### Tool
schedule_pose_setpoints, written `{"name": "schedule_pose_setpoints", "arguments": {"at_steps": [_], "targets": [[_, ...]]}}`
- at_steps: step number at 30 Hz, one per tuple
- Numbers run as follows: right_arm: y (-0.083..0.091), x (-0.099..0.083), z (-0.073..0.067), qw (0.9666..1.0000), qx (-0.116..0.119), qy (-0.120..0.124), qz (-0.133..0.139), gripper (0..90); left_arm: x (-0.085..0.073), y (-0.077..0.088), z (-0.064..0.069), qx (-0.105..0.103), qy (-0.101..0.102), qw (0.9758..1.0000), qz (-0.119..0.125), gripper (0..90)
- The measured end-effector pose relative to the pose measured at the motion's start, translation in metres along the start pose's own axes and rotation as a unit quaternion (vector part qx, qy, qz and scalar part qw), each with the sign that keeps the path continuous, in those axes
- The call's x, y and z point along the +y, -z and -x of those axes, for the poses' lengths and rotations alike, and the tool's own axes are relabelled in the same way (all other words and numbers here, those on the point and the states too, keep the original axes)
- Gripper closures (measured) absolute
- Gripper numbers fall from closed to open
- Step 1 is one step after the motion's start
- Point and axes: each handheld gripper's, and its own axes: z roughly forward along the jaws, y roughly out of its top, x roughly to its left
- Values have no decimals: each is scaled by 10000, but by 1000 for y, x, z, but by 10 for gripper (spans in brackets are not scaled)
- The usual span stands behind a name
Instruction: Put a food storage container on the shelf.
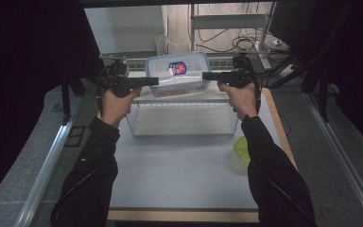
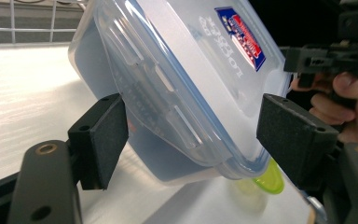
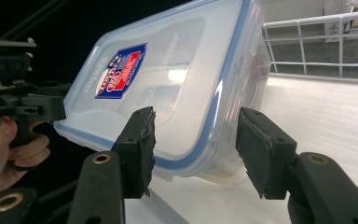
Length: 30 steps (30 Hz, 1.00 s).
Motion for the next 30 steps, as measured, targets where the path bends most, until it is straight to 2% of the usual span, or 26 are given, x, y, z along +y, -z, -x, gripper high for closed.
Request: {"name": "schedule_pose_setpoints", "arguments": {"at_steps": [6, 9, 12, 15, 18, 20, 21, 23, 24, 25, 26, 28, 29, 30], "targets": [[3, -1, -1, 10000, -30, 56, 49, 495, 3, -4, 5, 234, -100, 9997, -52, 179], [6, -1, -2, 9999, 14, 95, 51, 494, 3, -5, 3, 175, -36, 9998, -80, 136], [7, -2, -4, 9997, -91, 239, -29, 488, 1, -4, -2, 29, 45, 9999, -112, 72], [7, -4, -2, 9997, -78, 234, -10, 477, 0, 3, 0, 187, -227, 9996, -34, 81], [7, -4, -1, 9996, -93, 249, -4, 458, -2, 8, 3, 207, -358, 9991, -14, 85], [7, -4, -1, 9994, -113, 312, 29, 457, -5, 13, 8, 295, -483, 9984, 58, 94], [7, -4, -1, 9993, -108, 343, 49, 477, -7, 16, 12, 362, -578, 9976, 93, 115], [8, -4, -3, 9990, -149, 427, 49, 519, -12, 22, 22, 636, -846, 9943, 162, 160], [9, -4, -3, 9986, -190, 487, 63, 543, -12, 22, 22, 636, -846, 9943, 162, 196], [9, -4, -3, 9986, -190, 487, 63, 543, -16, 26, 29, 795, -1052, 9911, 204, 196], [11, -5, -4, 9981, -249, 560, 79, 599, -24, 29, 40, 992, -1313, 9862, 198, 314], [12, -6, -5, 9975, -312, 625, 64, 652, -32, 31, 48, 1110, -1539, 9816, 205, 457], [12, -6, -6, 9973, -334, 649, 65, 673, -35, 31, 51, 1125, -1579, 9808, 211, 515], [13, -7, -7, 9970, -361, 679, 69, 693, -39, 31, 53, 1080, -1597, 9810, 217, 570]]}}
